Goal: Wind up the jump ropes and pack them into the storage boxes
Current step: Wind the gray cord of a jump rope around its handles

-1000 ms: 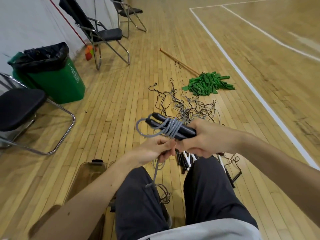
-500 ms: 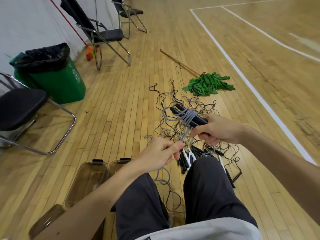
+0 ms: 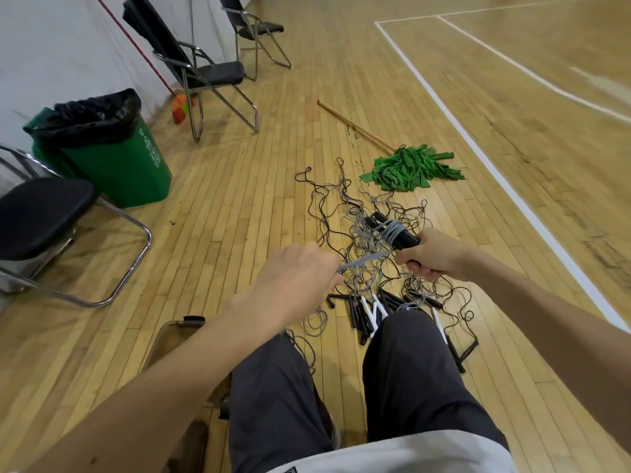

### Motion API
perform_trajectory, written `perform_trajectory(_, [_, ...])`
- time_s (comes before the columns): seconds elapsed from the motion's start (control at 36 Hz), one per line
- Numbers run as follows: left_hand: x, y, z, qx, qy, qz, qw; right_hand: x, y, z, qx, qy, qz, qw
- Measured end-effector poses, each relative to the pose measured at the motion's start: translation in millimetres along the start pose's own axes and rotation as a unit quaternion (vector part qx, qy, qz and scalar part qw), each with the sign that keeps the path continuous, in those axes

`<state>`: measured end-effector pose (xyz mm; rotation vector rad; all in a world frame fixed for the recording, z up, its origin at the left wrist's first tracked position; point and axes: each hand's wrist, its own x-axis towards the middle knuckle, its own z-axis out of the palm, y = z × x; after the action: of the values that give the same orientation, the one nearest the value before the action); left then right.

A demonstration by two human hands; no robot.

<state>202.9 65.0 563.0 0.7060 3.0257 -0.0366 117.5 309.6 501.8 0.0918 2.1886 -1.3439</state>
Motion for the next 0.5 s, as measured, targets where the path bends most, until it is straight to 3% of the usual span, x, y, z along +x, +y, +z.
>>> perform_trajectory(0.17, [2.0,2.2,-26.3,0.087,0.045,0.067,0.993,3.3,-2.2,18.0,-0.049,-0.004,0.012,0.999])
perform_trajectory(0.5, [15.8,-33.6,-60.9,0.023,0.168,0.207,0.964,-10.7,-20.3,49.4,-0.137,-0.144,0.064,0.978])
